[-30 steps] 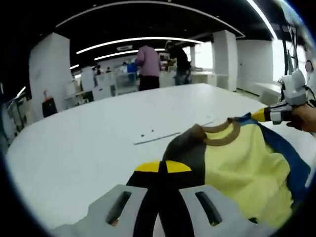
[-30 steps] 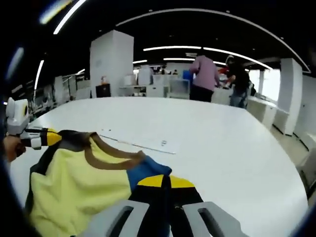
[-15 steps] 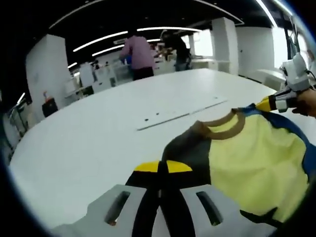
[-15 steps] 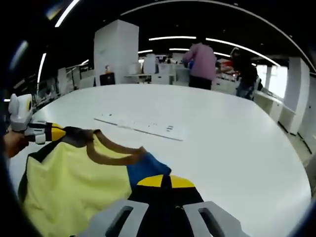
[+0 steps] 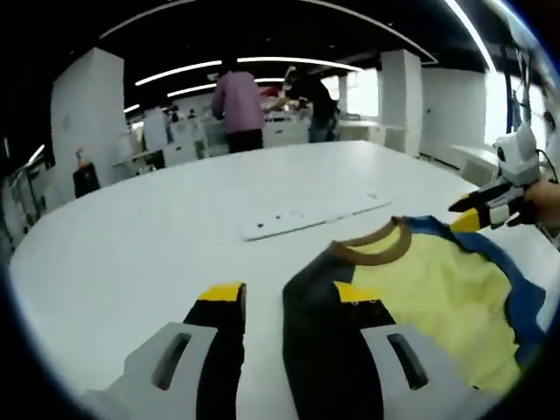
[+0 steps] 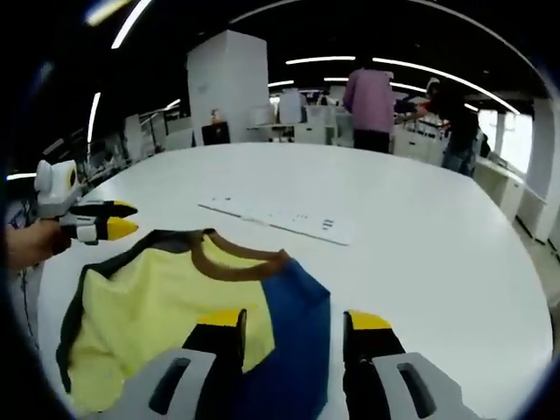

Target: Fold the garment on the visible template until the final outline fits inside the template.

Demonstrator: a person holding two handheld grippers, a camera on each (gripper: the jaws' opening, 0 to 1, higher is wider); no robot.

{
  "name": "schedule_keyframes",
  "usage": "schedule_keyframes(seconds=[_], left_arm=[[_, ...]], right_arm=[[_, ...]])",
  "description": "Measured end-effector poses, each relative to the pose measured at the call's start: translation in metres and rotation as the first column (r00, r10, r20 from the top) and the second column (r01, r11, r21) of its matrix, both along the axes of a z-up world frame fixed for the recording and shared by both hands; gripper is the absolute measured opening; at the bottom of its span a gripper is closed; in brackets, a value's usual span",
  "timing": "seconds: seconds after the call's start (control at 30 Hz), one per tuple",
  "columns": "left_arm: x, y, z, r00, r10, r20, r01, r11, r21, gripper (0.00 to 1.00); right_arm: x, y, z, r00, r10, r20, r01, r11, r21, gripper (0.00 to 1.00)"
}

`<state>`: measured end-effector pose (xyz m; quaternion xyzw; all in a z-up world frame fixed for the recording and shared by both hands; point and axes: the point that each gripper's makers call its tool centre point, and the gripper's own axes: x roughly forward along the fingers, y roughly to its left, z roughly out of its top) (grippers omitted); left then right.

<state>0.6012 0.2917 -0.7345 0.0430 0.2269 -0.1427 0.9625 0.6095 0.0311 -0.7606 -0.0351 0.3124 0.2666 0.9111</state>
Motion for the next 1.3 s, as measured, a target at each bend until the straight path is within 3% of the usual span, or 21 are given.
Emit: schedule_keyframes(seconds=[0.1,0.2,0.3,0.4,0.57,1.0,1.3], left_arm=[[-0.011,-0.002,0.005,1.000,-0.023,0.012,0.023,1.000,0.018,0.43],[-0.021,-0.004,0.009,0.999,-0.051,0.015,0.050,0.998,0.026,0.48],[-0.035,-0.008,0.017,0.996,-0.081,0.032,0.080,0.997,0.023,0.52],[-0.051,-0.011,0.020,0.992,-0.117,0.039,0.115,0.992,0.059,0.56],[-0.078,-0.014,0.021,0.988,-0.149,0.030,0.148,0.988,0.051,0.58],[-0.147,-0.036,0.038,0.971,-0.232,0.054,0.232,0.973,0.010,0.65],[-0.192,-0.052,0.029,0.946,-0.322,0.030,0.321,0.947,0.021,0.63]], right_arm=[[-0.007,0.006,0.012,1.000,0.014,0.013,-0.015,0.998,0.068,0.48],[-0.026,0.009,0.019,0.998,0.059,0.001,-0.059,0.996,0.063,0.56],[-0.041,0.012,0.023,0.993,0.116,0.007,-0.116,0.991,0.058,0.60],[-0.058,0.012,0.026,0.988,0.154,0.001,-0.154,0.986,0.063,0.65],[-0.082,0.012,0.033,0.977,0.213,0.011,-0.214,0.975,0.057,0.71],[-0.162,0.015,0.040,0.941,0.336,-0.036,-0.333,0.941,0.065,0.74],[-0.214,0.023,0.037,0.910,0.412,-0.052,-0.407,0.910,0.080,0.72]])
